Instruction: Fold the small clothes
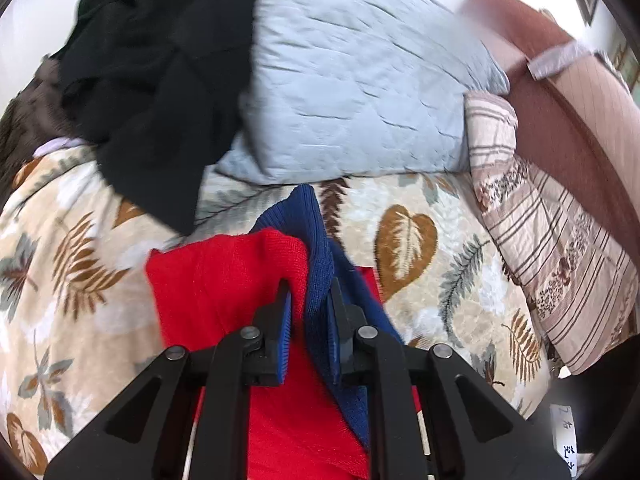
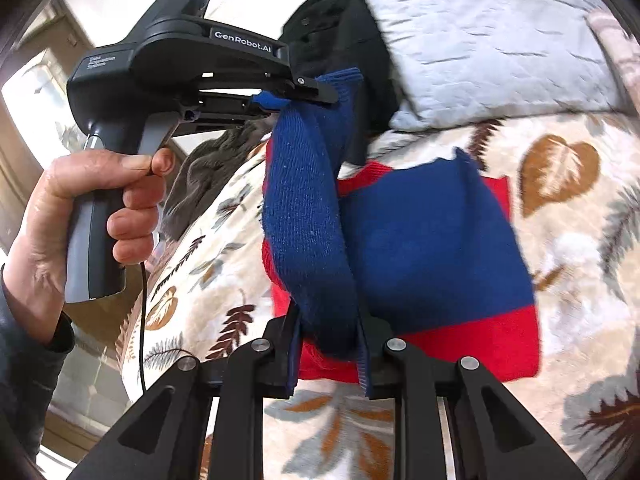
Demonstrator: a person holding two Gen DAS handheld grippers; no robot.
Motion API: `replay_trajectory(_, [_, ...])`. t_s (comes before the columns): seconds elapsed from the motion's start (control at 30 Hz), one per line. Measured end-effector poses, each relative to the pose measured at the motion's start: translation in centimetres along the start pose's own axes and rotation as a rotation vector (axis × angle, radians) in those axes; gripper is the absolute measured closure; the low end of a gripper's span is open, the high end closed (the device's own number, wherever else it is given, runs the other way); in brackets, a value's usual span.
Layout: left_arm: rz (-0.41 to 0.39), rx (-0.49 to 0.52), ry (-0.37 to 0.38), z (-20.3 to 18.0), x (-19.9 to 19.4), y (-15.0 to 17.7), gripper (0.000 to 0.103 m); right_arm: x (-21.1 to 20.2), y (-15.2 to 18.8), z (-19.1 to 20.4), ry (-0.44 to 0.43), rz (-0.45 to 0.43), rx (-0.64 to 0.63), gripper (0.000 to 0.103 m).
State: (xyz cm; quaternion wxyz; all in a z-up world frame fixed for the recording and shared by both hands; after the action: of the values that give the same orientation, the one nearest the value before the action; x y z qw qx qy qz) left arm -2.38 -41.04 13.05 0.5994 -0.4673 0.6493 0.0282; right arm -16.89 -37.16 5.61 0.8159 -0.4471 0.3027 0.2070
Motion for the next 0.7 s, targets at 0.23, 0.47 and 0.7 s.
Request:
replay_trajectory(0.23, [0.055, 0.037, -0.002, -3.9, 5.4, -0.1, 0.090, -1.0, 0.3, -4.7, 0.012, 0.000, 0.098, 0.082])
replay_trajectory(0.47, [0.138, 0.064, -0.039, -5.7, 12.0, 1.3, 0.090, 0.6, 1.6, -9.5, 0.038, 0.095, 0.245, 0.081])
replay_trajectory(0.7, [0.144, 0.096, -0.052, -5.9, 13.4, 1.9, 0.076, 0.4, 1.7, -10.9, 0.094, 0.107, 0.263, 0.062])
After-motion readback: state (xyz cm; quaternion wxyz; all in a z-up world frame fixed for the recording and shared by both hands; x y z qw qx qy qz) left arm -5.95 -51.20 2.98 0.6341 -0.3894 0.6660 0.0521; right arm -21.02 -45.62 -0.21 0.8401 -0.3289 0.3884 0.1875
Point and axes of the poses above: each gripper's, at about its wrist camera, not at the fingertips, and x roughly the way its jaws point, z to its left, y to its underside, the point moved 3 cm from there along x, roughly the way its jaws point, and after that the axes turned 6 degrees about y, right-handed, at the moved point
